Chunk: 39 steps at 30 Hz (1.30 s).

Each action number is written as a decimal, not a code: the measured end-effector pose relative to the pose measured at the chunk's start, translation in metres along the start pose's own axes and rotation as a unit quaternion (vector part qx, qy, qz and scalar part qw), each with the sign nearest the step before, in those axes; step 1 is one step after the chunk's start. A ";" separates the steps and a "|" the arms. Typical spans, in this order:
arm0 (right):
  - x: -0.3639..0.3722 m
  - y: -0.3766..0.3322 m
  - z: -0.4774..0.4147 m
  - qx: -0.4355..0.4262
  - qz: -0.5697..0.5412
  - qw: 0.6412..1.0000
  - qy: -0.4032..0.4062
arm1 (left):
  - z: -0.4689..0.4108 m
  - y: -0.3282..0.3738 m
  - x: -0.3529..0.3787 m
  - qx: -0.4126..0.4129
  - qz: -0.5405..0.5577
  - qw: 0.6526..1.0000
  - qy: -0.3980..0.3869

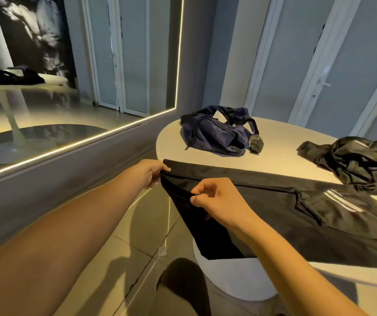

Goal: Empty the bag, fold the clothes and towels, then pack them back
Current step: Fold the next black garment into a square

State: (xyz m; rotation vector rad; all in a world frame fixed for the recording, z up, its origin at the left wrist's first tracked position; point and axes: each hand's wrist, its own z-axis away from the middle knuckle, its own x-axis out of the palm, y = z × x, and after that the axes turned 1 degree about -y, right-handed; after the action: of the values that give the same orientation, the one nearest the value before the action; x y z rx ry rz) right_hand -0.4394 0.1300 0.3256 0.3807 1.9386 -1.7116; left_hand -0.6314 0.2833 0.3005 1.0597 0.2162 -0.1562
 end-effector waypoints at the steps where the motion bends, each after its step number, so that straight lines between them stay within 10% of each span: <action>1: -0.002 0.000 0.002 0.005 -0.007 1.000 -0.007 | -0.002 0.001 -0.001 0.000 -0.008 1.000 0.000; 17: -0.097 0.026 0.056 0.094 -0.227 0.968 -0.039 | 0.046 0.112 0.111 0.208 0.007 0.978 -0.035; 33: -0.176 0.143 0.122 0.270 -0.153 0.947 0.084 | -0.004 0.088 0.316 0.264 -0.115 0.954 -0.079; 39: -0.174 0.147 0.113 0.262 -0.086 0.956 0.106 | -0.007 0.077 0.278 0.401 -0.393 0.827 -0.037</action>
State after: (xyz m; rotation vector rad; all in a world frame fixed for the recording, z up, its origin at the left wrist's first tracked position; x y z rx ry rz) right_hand -0.1956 0.0657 0.2917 0.6211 1.6682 -2.3860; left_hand -0.3456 0.3195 0.2926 1.7482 0.5401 -1.1159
